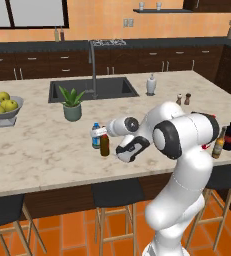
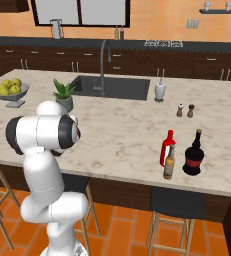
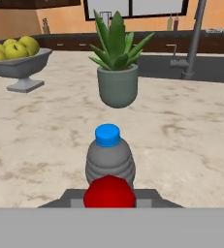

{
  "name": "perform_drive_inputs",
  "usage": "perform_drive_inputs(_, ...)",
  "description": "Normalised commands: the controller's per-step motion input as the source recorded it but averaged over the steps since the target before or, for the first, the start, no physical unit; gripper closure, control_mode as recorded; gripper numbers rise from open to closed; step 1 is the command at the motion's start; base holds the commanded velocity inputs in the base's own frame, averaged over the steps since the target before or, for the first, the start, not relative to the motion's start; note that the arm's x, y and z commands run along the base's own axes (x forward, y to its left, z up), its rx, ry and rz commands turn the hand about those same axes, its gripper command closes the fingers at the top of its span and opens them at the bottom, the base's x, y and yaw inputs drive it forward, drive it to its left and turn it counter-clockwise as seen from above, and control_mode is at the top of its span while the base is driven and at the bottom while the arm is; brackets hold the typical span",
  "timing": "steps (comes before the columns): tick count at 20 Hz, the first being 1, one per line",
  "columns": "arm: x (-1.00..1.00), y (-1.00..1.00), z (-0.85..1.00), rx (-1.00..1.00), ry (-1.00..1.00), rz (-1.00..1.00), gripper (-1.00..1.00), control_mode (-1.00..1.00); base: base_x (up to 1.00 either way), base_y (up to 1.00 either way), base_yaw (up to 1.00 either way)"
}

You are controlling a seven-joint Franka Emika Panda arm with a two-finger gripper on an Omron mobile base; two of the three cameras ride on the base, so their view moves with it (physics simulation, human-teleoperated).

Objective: Move the plastic bottles in the middle to the plastics group, and the glass bottles in the middle to the glass group.

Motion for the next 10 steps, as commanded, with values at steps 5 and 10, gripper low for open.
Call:
perform_drive_inputs(5, 0.0, 0.0, 0.0, 0.0, 0.0, 0.0, 1.0, -1.0, 0.0, 0.0, 0.0)
perform_drive_inputs(10, -0.32, -0.13, 0.31, 0.0, 0.0, 0.0, 1.0, -1.0, 0.0, 0.0, 0.0)
